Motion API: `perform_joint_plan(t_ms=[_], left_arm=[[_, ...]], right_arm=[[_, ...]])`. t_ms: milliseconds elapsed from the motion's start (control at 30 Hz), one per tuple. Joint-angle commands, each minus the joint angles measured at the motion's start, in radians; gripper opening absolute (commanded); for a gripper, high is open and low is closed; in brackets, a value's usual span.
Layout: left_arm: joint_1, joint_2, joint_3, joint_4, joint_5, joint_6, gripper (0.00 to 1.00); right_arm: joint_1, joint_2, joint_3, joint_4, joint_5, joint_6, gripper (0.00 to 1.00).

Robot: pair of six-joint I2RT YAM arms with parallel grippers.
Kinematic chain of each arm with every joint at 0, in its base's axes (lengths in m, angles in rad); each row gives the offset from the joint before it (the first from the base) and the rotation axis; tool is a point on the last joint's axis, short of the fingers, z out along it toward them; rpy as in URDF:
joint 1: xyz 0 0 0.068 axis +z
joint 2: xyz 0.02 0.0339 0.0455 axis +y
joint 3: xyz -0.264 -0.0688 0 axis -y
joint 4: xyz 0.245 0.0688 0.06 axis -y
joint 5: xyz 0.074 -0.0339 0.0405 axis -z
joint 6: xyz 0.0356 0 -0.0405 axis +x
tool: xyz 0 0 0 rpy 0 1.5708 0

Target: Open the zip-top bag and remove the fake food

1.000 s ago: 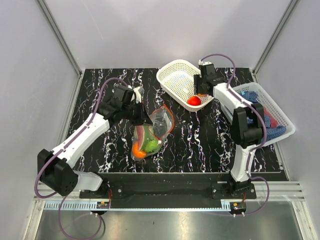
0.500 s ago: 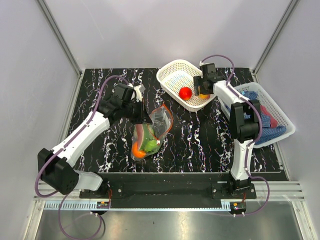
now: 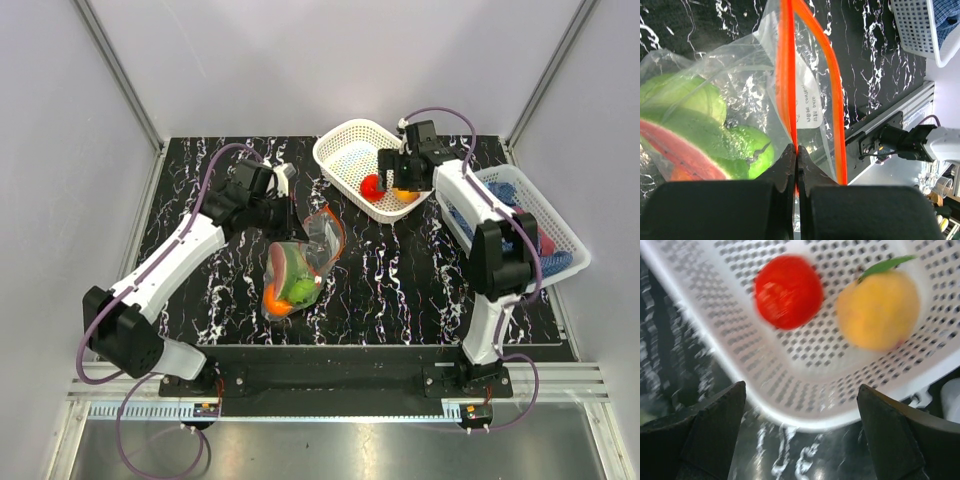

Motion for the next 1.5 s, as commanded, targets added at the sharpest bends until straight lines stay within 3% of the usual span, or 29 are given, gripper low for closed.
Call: perform_joint_plan(t_ms=[0,267,400,433,467,533,933,1467], left_arm=[[0.001,0.023,0.073,0.023,0.026,-0.016,0.00],[-0.029,0.046,0.113,0.045,-0.005,-0.047,0.00],[-0.038,0.026,0.109,0.057,-0.032,-0.070,0.00],[-0.041,0.011,0.097,0.063,-0.040,-0.078,0.00],[-0.041,0.007,0.092,0.072,-0.046,-0.084,0.00],[-0.042,0.002,0.087,0.097,-0.049,-0.096,0.00],[-0.065,0.040,0.130,0.165,-0.039,-0.179,0.00],[-0.119,0.103,0.184,0.174,-0.057,-0.210,0.00]], right_arm=[[0.086,-0.216,-0.093,-0.042,-0.135,0.082,0.98],[0.221,-0.426,-0.205,-0.021,-0.350,0.312,0.82],[0.276,-0.414,-0.257,0.100,-0.454,0.440,0.63],[0.282,-0.408,-0.274,0.129,-0.484,0.496,0.49],[0.282,-0.405,-0.292,0.178,-0.492,0.527,0.42],[0.288,-0.402,-0.337,0.209,-0.511,0.566,0.35],[0.342,-0.394,-0.532,0.421,-0.595,0.687,0.43],[0.357,-0.356,-0.720,0.683,-0.638,0.765,0.74]])
